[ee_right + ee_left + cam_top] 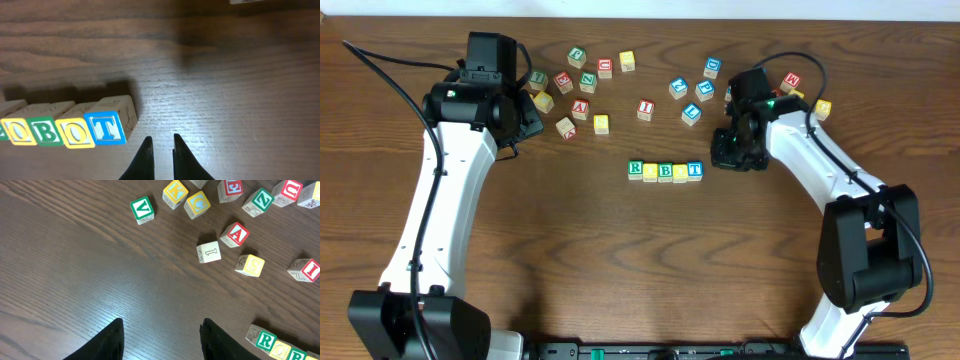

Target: Spell out ROBOT

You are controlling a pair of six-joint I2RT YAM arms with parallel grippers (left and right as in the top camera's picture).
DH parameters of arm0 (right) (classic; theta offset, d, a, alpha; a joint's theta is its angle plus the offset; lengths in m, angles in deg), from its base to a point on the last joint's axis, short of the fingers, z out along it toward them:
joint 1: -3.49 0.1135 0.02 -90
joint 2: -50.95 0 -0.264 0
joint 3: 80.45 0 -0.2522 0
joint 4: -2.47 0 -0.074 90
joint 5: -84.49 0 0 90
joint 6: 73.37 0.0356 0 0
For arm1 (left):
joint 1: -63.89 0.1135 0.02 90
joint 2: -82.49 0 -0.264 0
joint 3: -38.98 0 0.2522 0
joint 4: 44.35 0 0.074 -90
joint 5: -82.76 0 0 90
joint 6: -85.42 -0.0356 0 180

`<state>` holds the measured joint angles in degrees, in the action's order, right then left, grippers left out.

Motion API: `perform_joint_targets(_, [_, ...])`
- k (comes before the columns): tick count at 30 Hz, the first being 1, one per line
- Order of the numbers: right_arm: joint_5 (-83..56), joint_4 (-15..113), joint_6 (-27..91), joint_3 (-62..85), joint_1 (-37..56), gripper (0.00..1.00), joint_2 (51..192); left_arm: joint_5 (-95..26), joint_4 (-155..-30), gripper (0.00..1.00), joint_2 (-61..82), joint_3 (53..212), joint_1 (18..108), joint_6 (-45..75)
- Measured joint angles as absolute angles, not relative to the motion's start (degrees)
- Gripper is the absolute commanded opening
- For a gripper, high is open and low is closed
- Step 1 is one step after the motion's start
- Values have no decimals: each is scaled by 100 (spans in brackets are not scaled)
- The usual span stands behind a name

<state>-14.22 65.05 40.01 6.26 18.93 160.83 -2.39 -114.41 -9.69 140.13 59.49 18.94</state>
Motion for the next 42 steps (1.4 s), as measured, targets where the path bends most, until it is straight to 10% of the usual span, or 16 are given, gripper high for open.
perform_joint_targets(42, [-1345,5133,4005,1472,2435,7,16109,-239,-11441,49,-969,14013,5949,1894])
